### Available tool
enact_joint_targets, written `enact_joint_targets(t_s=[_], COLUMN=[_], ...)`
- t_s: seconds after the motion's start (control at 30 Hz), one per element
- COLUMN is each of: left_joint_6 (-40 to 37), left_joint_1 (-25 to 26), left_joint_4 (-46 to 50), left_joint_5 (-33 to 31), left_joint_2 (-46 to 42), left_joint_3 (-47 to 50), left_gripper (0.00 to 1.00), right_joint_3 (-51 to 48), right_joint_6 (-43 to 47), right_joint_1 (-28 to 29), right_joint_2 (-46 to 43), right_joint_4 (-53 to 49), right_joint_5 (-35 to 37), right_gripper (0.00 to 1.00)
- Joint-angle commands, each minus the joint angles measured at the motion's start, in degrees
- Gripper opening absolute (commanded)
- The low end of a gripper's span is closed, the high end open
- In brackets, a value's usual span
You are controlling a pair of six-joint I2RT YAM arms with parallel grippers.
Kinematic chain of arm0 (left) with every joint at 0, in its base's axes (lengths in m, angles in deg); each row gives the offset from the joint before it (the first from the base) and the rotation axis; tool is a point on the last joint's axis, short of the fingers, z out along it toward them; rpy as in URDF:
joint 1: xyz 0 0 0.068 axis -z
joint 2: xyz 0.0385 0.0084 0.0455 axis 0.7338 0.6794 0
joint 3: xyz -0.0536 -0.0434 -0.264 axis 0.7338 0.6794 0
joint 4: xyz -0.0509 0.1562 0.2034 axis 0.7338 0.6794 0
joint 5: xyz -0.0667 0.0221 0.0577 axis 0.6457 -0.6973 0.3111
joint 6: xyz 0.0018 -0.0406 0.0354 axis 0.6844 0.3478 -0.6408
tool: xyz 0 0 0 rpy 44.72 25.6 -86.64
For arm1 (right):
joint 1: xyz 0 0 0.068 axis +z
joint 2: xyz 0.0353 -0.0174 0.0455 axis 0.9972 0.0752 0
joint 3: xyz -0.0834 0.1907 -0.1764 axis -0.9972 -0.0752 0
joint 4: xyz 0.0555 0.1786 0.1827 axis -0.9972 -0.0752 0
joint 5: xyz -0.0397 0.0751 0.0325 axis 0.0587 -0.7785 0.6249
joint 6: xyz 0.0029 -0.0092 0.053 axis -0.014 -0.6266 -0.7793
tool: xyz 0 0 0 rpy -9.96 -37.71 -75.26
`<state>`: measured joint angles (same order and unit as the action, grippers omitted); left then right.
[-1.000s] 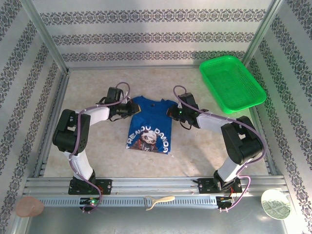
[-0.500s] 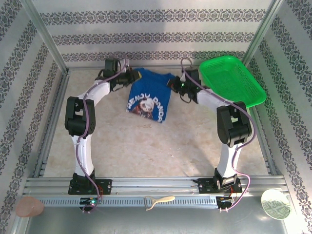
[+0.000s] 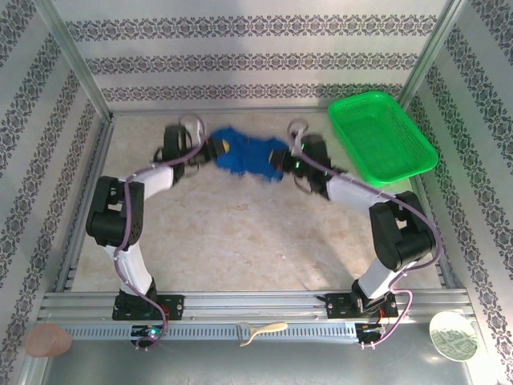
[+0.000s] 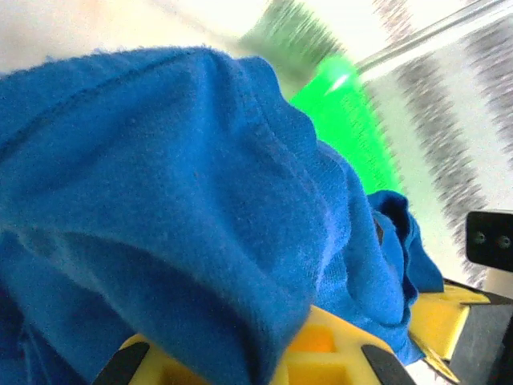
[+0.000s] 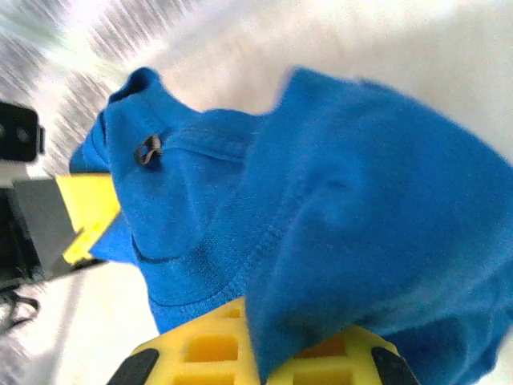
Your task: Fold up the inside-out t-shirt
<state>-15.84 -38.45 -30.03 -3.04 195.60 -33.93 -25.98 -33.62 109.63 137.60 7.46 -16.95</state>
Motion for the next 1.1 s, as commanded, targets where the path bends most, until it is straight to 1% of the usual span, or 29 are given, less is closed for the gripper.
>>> enact_joint_targets(t_s=[0.0,0.1,0.23,0.37,0.53,0.63,0.73,0.77,0.8,0.87,0.93,0.97,1.07], left_joint_6=[6.0,7.9,5.2,0.3,-3.9,-4.2,-3.7,-3.6,-3.6,-3.6,-4.0,-4.1,-4.7], left_joint_1=[1.3,1.9,2.2,2.2,2.1,2.2,2.2,2.2,2.2,2.1,1.8,1.6,0.7], left_joint_4=[-18.4,-21.6,-17.6,-10.0,-3.9,-1.9,-0.1,0.8,1.2,2.8,4.2,4.8,5.8], left_joint_5=[-2.0,-3.3,-5.9,-8.3,-10.7,-11.5,-12.8,-13.2,-13.4,-13.9,-13.3,-13.1,-13.0], left_joint_2=[0.7,0.4,-2.4,-4.7,-4.8,-1.8,2.5,3.9,5.1,7.4,9.0,9.2,7.0], left_joint_3=[12.2,17.5,18.1,14.1,8.3,5.2,3.1,2.5,2.2,1.0,-0.3,-0.8,-0.7], left_gripper=[0.0,0.0,0.0,0.0,0.0,0.0,0.01,0.06,0.13,0.26,0.35,0.43,0.66], right_joint_3=[-11.4,-17.4,-18.8,-15.8,-11.3,-7.9,-4.8,-3.8,-2.9,-1.4,-0.5,-0.7,-2.6], right_joint_6=[-1.7,-3.7,-3.1,-0.8,1.6,1.2,0.4,0.1,-0.1,0.2,0.9,1.1,1.1], right_joint_1=[2.2,3.1,3.1,2.8,1.8,0.6,-0.3,-0.5,-0.6,-0.8,-1.2,-1.4,-2.5], right_joint_2=[0.7,-0.2,-2.4,-3.9,-4.4,-0.7,4.9,6.7,8.0,10.4,10.6,9.8,4.8], right_joint_4=[9.5,13.2,12.1,8.5,4.1,1.0,-0.9,-1.6,-2.2,-3.2,-4.6,-5.0,-5.5], right_joint_5=[4.8,6.4,7.8,9.4,12.0,12.6,11.2,10.3,9.9,8.9,8.0,8.0,7.8], right_gripper=[0.0,0.0,0.0,0.0,0.0,0.0,0.0,0.0,0.0,0.16,0.33,0.4,0.45])
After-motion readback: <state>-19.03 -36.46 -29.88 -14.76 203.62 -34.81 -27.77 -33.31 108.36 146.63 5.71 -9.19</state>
